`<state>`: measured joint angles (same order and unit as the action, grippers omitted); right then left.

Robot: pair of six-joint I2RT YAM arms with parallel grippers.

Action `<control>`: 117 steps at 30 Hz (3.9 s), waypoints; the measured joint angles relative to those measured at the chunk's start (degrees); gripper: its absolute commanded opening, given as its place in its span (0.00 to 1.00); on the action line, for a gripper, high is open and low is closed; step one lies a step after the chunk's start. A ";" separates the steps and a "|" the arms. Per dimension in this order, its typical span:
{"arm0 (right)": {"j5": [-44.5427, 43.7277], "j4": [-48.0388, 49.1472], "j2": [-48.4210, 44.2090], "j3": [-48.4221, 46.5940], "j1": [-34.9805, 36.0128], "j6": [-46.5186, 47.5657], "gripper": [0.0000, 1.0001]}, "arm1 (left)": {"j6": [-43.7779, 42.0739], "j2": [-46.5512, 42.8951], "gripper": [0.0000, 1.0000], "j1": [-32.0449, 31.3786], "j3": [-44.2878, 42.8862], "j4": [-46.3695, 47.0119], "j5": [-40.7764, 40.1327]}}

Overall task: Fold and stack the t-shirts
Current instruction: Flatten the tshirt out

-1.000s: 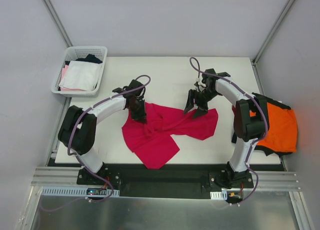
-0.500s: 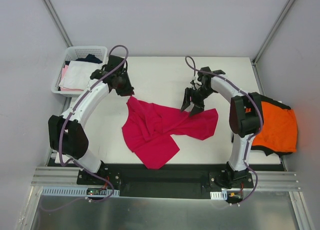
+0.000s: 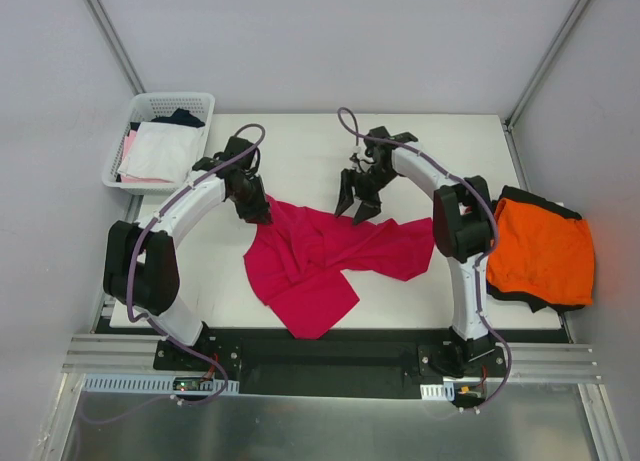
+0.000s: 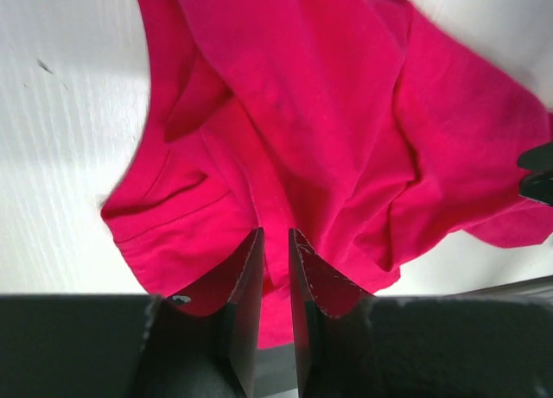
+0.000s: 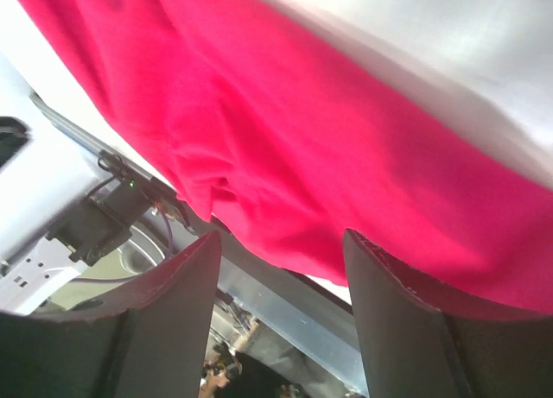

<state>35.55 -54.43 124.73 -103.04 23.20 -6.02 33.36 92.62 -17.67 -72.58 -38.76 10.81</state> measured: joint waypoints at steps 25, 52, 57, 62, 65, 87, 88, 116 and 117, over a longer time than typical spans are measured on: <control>1.84 4.81 9.05 -2.03 9.73 -1.68 0.01 | 0.37 -1.92 0.17 -4.04 8.52 3.63 4.52; -9.92 1.31 -7.58 -6.27 -0.92 -3.39 0.01 | 0.24 2.12 0.17 -4.04 2.51 4.07 5.31; -13.11 -0.57 -8.22 -6.27 -1.79 -3.10 0.01 | 0.22 2.36 0.17 -4.04 2.29 4.28 5.49; -14.67 -2.67 -8.09 -7.21 -3.26 -2.69 0.16 | 0.22 2.40 0.17 -4.04 2.29 4.57 5.53; -13.73 -4.00 -6.95 -8.98 -4.22 -1.86 0.39 | 0.22 2.40 0.21 -4.04 2.45 5.09 5.55; -9.73 -1.46 -7.82 7.28 -0.17 -1.14 0.46 | 0.94 1.95 0.35 -10.25 12.22 10.95 7.17; -9.73 -1.46 -7.87 7.28 -0.17 -1.11 0.46 | 0.94 2.05 0.35 -10.86 12.04 11.06 7.19; -9.70 -1.49 -8.00 8.35 -0.24 -0.28 0.46 | 0.31 7.76 0.43 -12.61 9.22 10.69 0.79; -9.73 -1.51 -8.00 8.35 -0.24 -0.31 0.46 | 0.31 7.76 0.43 -12.61 9.22 10.60 0.55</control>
<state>25.82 -55.94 116.73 -94.70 22.96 -6.33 33.67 100.38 -30.28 -63.35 -28.16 11.35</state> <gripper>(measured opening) 0.456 0.429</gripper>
